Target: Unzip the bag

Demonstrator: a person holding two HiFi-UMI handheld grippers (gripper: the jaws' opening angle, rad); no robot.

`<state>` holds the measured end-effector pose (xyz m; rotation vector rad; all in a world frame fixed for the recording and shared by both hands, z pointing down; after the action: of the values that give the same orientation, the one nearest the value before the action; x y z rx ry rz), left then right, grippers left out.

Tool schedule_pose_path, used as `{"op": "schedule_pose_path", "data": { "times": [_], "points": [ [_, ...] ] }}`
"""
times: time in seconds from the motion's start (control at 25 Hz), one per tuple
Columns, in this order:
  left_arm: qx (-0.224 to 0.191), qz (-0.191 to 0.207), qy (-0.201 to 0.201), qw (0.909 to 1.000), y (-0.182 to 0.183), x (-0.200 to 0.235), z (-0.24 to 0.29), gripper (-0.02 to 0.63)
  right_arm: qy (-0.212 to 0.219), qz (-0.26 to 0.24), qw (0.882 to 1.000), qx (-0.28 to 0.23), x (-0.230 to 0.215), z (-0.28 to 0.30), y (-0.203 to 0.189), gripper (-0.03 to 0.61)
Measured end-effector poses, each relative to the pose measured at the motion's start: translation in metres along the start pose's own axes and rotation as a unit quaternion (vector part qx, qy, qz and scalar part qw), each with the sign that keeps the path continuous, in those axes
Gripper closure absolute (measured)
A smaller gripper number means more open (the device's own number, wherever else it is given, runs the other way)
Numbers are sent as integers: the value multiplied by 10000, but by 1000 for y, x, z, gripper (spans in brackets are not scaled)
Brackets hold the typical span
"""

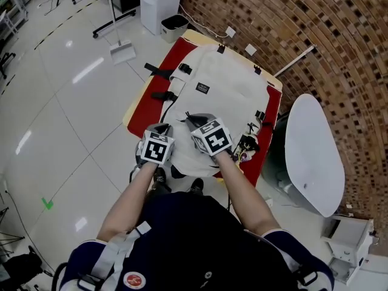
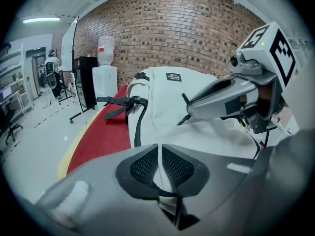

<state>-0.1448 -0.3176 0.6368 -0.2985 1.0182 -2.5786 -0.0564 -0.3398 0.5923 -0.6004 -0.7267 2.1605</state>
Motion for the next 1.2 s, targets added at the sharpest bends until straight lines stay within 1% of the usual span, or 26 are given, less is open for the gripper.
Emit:
{"op": "schedule_pose_path", "data": {
  "times": [0.16,0.52,0.8,1.2],
  "points": [
    [81,26,45,10000,1,0,0,589,-158,172,9997,-67,-5,-13,-13,549],
    [104,143,200,9996,0,2,-1,589,-518,531,9971,-198,-21,-51,-47,549],
    [119,193,236,9995,1,3,0,589,-879,879,9918,-295,-39,-85,-76,549],
    [136,204,273,9993,1,1,-1,589,-1308,1206,9835,-322,-59,-125,-112,548]
  ]
}}
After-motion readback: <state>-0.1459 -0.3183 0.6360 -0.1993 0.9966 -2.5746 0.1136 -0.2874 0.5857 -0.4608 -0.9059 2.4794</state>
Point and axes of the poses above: the fingertips, and each gripper's own axes: z forward along the fingers, x to its left, y out of its top, the point moved 3 cm from there along -z, backward along the fingers, and after that the axes turned 8 degrees about y, right-handed, at the moved point
